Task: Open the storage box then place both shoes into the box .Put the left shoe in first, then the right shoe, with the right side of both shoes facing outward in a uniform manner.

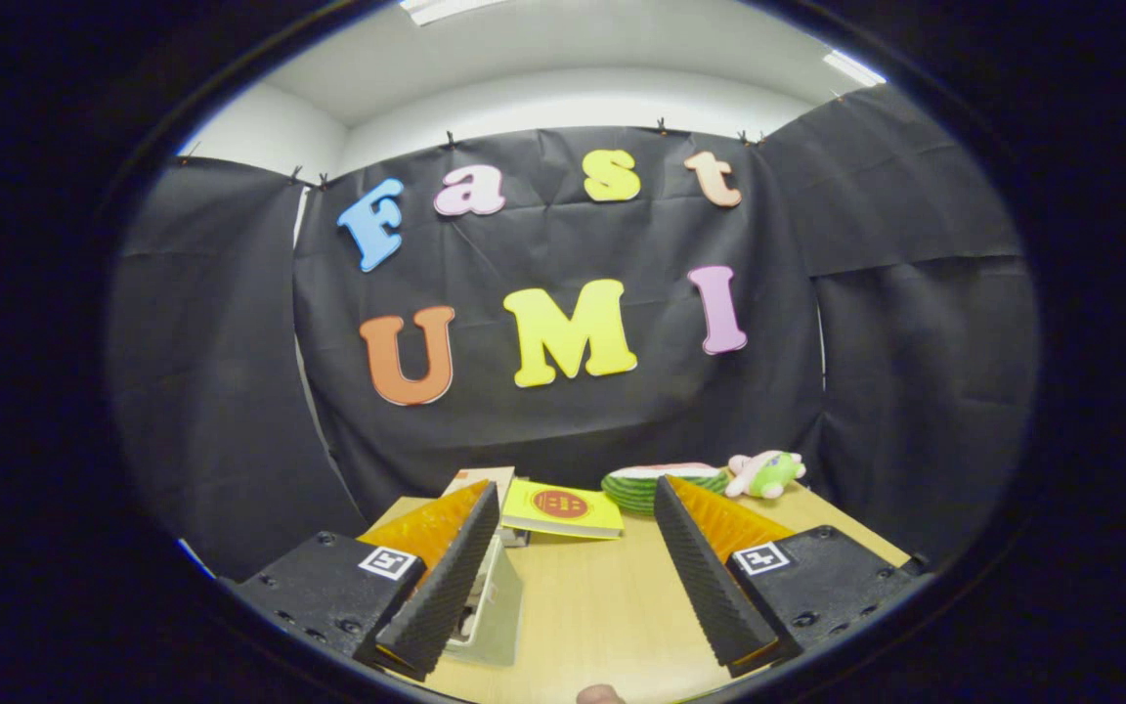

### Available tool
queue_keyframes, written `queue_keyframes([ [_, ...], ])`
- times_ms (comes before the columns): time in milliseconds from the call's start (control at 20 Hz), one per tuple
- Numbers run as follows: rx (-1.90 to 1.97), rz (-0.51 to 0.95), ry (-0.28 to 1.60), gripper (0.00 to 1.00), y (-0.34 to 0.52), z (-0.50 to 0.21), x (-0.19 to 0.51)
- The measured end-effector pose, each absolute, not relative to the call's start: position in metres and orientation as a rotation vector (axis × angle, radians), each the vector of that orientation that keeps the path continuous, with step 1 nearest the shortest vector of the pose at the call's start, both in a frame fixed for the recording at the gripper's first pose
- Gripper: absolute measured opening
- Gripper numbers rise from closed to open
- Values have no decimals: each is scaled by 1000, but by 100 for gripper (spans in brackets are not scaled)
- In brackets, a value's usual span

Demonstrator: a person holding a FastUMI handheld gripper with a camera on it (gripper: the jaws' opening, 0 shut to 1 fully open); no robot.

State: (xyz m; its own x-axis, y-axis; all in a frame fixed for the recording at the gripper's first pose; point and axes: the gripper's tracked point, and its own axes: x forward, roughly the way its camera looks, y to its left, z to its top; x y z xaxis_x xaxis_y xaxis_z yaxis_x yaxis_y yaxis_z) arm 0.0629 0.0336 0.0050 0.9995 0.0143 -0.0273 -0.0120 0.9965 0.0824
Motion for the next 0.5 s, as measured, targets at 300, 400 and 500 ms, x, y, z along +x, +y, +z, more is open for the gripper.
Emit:
queue_keyframes([
  [300, 114, 17, -11, 100, 26, -19, 21],
  [400, 68, 22, -27, 100, 33, -19, 14],
  [500, 42, 18, -54, 100, 37, -16, 10],
])
